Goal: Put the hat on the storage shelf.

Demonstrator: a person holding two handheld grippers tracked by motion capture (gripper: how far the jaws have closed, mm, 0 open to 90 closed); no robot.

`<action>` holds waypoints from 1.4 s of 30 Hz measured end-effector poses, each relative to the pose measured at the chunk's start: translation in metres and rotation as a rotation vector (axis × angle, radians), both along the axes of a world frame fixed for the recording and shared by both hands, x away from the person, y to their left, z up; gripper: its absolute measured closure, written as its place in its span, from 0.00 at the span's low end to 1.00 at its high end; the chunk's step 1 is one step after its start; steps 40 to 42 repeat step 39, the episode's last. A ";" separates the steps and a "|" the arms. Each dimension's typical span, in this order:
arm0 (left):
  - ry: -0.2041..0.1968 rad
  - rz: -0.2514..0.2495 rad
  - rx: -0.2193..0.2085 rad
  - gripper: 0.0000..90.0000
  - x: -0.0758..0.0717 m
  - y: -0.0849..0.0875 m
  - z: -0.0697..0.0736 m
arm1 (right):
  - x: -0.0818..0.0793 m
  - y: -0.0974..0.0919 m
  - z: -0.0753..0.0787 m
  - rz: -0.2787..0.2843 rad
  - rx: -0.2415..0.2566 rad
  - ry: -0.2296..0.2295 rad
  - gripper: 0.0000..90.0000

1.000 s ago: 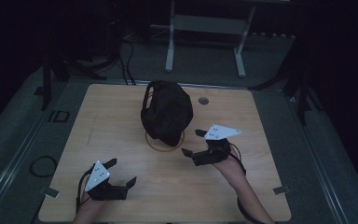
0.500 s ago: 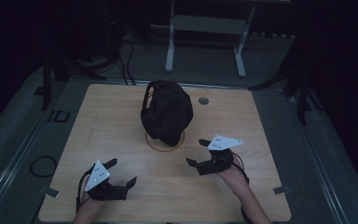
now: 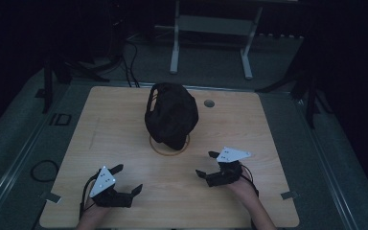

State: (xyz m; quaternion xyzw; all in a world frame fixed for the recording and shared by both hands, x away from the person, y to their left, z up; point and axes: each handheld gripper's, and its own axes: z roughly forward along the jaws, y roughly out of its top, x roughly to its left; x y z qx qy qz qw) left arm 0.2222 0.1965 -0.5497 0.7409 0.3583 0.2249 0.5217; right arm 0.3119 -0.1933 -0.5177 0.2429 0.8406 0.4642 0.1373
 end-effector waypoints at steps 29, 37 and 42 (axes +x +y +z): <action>0.001 0.001 0.005 0.01 -0.001 0.002 -0.002 | -0.012 -0.046 -0.028 -0.084 -0.019 -0.021 0.15; 0.002 -0.002 0.002 0.01 -0.002 0.003 -0.003 | -0.011 -0.046 -0.030 -0.071 -0.026 -0.027 0.15; 0.002 -0.003 0.002 0.01 -0.002 0.003 -0.003 | -0.011 -0.046 -0.030 -0.070 -0.027 -0.027 0.15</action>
